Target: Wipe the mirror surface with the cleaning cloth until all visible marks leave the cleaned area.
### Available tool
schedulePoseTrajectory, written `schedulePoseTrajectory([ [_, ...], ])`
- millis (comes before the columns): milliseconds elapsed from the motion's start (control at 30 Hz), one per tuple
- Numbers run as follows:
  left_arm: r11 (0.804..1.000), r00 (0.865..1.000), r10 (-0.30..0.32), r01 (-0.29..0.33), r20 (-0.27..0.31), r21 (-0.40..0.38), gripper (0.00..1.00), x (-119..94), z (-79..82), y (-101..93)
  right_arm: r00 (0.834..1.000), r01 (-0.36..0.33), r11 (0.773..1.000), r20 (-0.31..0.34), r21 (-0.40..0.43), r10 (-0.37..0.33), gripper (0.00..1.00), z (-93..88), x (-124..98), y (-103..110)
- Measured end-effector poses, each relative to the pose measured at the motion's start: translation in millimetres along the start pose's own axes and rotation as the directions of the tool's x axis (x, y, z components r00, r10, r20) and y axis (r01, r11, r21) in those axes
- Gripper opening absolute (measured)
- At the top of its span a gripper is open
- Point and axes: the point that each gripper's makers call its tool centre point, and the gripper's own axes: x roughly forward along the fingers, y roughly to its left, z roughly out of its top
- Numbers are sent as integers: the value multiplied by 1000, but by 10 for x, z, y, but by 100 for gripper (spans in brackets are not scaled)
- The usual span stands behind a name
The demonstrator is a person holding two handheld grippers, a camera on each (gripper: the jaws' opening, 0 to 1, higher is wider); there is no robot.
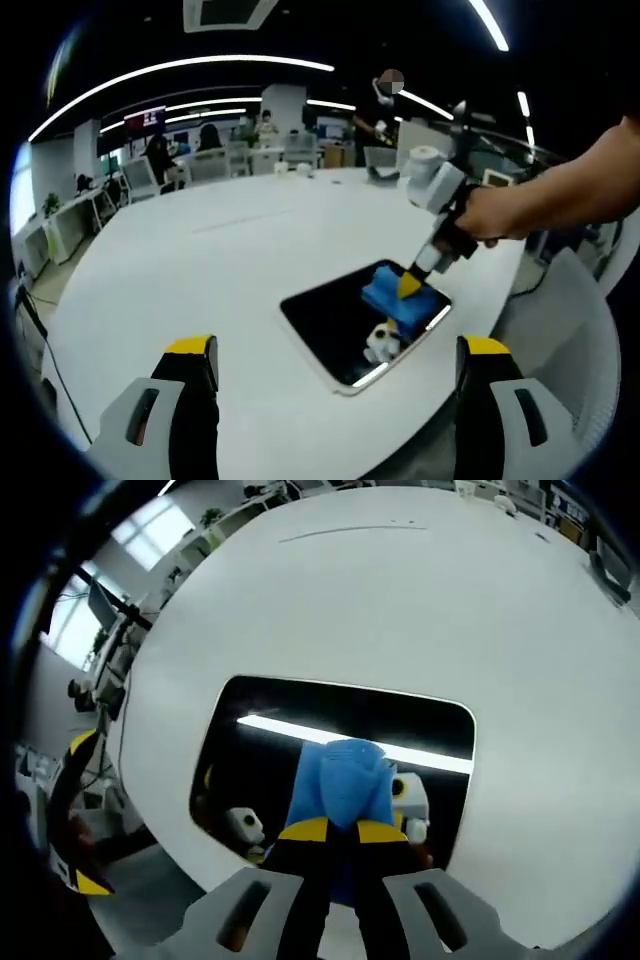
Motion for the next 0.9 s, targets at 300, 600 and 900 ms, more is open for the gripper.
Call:
schedulePoseTrajectory([
  [300, 1000, 1000, -6, 6, 8, 5, 99, 9, 11, -20, 1000, -13, 1000, -2, -9, 13, 2, -258, -50, 111],
  [600, 1000, 1000, 2, -2, 20, 4, 99, 11, 39, -37, 1000, -30, 1000, -7, -4, 30, 2, -438, -92, 169],
  [900, 1000, 1000, 9, -9, 22, 4, 99, -24, 38, -40, 998, -47, 999, -30, -15, 46, 2, -604, -76, 239],
])
